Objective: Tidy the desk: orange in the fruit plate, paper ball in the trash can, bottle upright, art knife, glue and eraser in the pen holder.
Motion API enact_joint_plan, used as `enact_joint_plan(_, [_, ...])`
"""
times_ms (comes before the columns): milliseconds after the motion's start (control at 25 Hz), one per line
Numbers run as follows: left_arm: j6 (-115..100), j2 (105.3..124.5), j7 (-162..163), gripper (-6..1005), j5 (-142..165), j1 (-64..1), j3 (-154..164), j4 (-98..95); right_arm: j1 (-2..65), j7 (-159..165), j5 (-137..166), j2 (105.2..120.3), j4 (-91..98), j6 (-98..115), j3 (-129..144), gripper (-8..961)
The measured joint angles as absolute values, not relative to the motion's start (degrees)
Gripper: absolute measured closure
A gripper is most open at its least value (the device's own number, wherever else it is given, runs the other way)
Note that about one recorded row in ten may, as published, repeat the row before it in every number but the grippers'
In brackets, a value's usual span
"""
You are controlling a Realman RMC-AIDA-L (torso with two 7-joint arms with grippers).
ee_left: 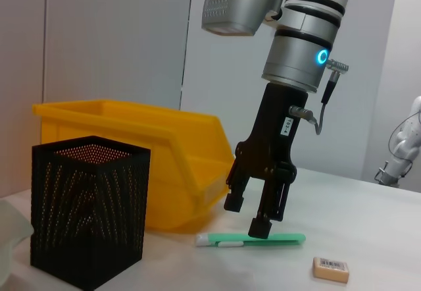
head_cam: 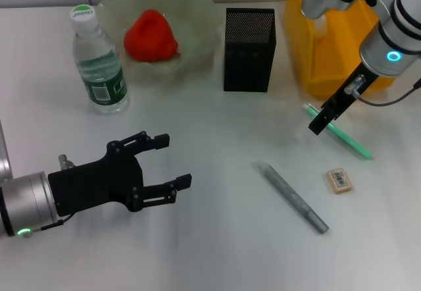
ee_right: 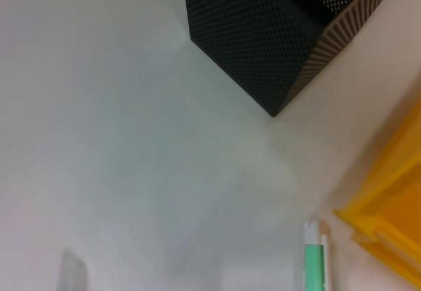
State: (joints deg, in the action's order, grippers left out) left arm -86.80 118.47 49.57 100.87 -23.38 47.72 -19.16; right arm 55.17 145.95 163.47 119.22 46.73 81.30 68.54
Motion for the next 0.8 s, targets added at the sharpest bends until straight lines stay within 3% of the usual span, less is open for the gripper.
enact_joint_plan(520, [-86.17,118.47,49.57,140,100.92,-23.47,47.72,-18.71,55.09,145.77,163.22,119.37,43.69,77.76,69.20,141])
enact_joint_plan(800, [-86.17,118.53,49.57,140,100.81,-23.53,47.72,-18.64,55.11,145.77,163.21,119.36,43.02,76.67,69.17,381])
